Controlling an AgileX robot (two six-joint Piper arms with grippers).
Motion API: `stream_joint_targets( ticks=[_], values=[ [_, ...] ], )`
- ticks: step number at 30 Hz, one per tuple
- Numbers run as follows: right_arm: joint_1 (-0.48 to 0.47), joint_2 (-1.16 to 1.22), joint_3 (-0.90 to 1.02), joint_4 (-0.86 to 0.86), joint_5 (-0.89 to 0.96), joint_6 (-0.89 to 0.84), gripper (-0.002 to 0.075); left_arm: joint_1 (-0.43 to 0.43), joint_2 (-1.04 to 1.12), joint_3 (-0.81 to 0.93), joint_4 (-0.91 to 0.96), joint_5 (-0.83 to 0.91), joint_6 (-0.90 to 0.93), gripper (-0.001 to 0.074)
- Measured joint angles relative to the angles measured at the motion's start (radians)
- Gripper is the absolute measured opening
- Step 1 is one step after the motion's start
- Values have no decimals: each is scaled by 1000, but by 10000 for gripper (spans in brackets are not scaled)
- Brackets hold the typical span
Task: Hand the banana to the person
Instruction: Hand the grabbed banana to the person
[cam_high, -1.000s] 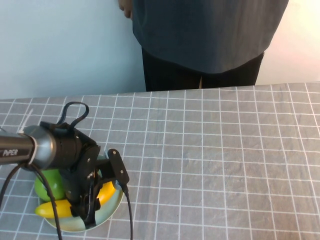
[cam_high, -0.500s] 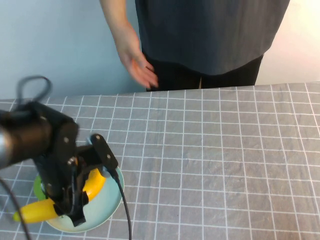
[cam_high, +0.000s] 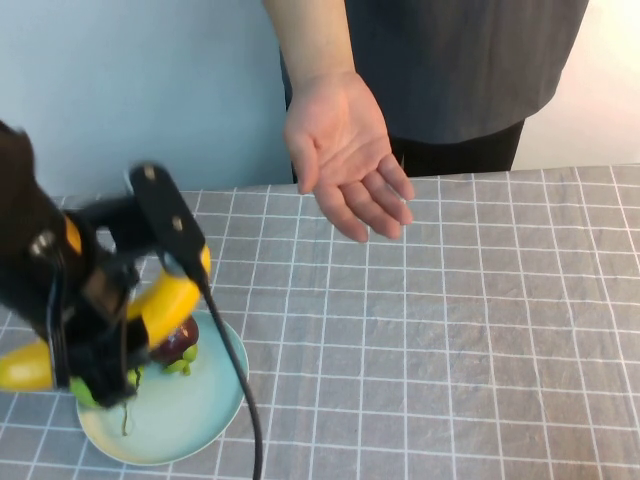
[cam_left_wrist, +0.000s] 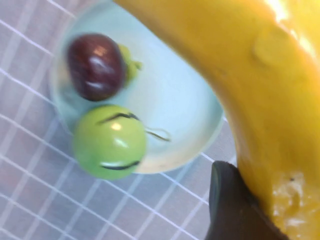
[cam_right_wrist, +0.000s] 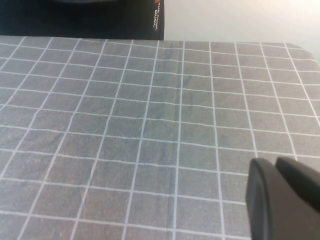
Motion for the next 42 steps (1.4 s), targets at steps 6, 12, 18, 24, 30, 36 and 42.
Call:
stream_joint_targets(
  ticks=[6, 12, 18, 24, 30, 36, 42],
  values=[
    [0, 0, 0, 0, 0, 0, -8, -10, 41, -209, 16, 16, 26, 265],
    [0, 0, 0, 0, 0, 0, -8, -126, 228, -501, 61, 20, 71, 265],
    [0, 0, 0, 0, 0, 0, -8, -219, 468, -756, 148, 20, 80, 265],
    [0, 0, 0, 0, 0, 0, -8, -227, 619, -822, 222, 18, 50, 265],
    [0, 0, 0, 0, 0, 0, -8, -225, 657, -822, 217, 7, -30, 265],
    [0, 0, 0, 0, 0, 0, -8, -217, 657, -824, 217, -2, -125, 534],
    [0, 0, 0, 0, 0, 0, -8, -219, 606, -820, 283, 1, -246, 667]
  ],
)
